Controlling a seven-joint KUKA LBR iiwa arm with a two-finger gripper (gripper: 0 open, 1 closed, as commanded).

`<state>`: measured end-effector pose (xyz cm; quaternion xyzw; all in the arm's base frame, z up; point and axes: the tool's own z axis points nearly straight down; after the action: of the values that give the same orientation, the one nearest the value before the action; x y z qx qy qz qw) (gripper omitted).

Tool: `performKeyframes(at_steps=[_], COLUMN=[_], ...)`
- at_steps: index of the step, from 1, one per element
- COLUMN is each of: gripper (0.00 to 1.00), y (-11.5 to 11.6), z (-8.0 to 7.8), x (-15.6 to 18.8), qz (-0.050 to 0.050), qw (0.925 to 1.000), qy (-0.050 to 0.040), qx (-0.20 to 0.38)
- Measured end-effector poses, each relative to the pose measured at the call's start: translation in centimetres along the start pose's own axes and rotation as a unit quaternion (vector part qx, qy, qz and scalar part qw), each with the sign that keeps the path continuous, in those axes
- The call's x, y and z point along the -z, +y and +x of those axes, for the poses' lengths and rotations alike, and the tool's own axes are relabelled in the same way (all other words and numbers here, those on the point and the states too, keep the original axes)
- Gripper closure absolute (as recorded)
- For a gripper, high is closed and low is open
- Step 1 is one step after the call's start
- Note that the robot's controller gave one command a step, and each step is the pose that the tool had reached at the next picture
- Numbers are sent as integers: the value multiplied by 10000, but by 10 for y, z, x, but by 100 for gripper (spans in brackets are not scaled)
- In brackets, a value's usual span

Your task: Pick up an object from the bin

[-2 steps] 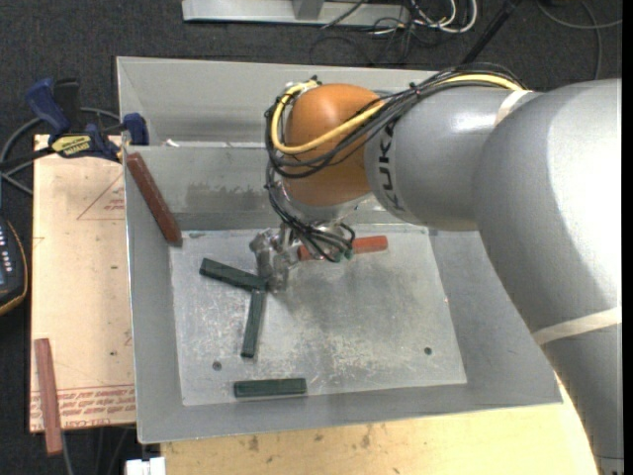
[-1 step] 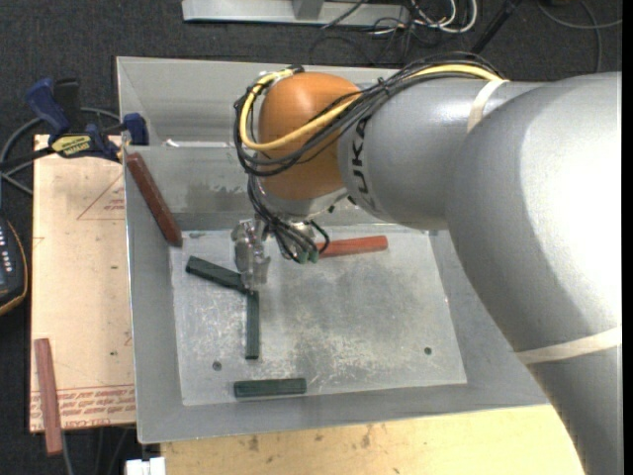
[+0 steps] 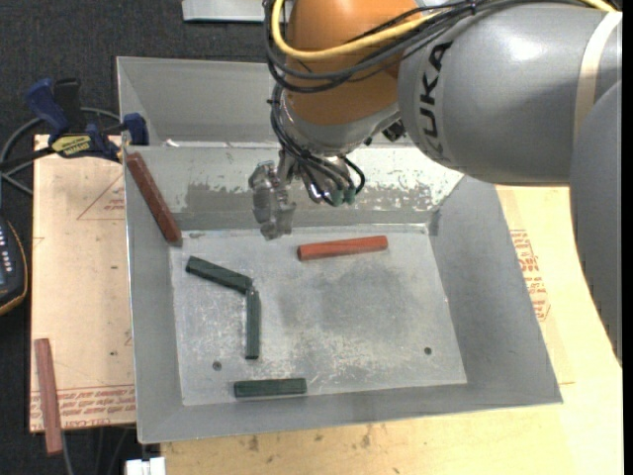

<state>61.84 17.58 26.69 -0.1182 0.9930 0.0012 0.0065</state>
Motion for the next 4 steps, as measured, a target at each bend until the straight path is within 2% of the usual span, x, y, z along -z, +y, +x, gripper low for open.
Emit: performKeyframes(at_steps=[1, 2, 3, 4], gripper=[0, 0, 0, 100], y=[0, -9, 10, 9], z=[1, 35, -15, -15], x=[-6, -130, -191, -188], qz=[2, 2, -7, -2], qw=[10000, 9994, 10000, 10000], qy=[45, 99, 62, 49], qx=[1, -340, 41, 35])
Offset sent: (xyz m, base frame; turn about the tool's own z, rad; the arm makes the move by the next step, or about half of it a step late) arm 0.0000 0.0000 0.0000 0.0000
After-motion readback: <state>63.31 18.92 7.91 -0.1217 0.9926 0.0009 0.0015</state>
